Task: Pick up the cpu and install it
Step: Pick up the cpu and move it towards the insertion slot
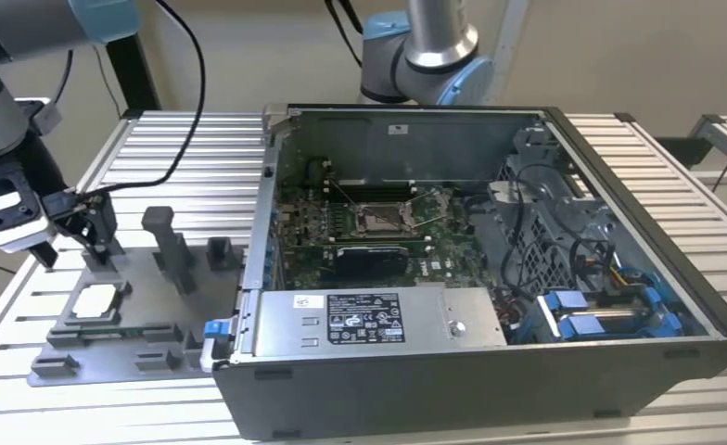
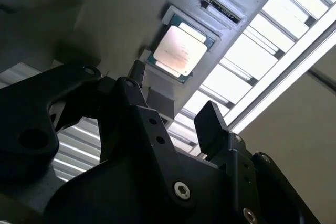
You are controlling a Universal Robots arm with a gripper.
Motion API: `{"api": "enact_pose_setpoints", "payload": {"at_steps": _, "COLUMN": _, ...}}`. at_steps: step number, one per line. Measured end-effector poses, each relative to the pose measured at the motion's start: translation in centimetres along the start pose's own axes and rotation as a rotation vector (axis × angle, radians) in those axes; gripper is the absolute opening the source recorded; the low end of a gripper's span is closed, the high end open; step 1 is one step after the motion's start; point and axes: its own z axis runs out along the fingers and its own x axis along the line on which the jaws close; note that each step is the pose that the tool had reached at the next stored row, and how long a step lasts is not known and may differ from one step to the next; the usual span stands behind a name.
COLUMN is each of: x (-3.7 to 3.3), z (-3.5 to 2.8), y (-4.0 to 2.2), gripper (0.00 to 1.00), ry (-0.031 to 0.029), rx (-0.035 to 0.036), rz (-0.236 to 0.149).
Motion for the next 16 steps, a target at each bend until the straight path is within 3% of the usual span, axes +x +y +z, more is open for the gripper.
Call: {"api": "enact_pose_setpoints", "payload": {"at_steps": 16, "x": 0.00, "z": 2.42, "y": -0.21, "gripper": 1.00, "ry": 0.0003, "rx": 0.0000, "rz": 0.000}}
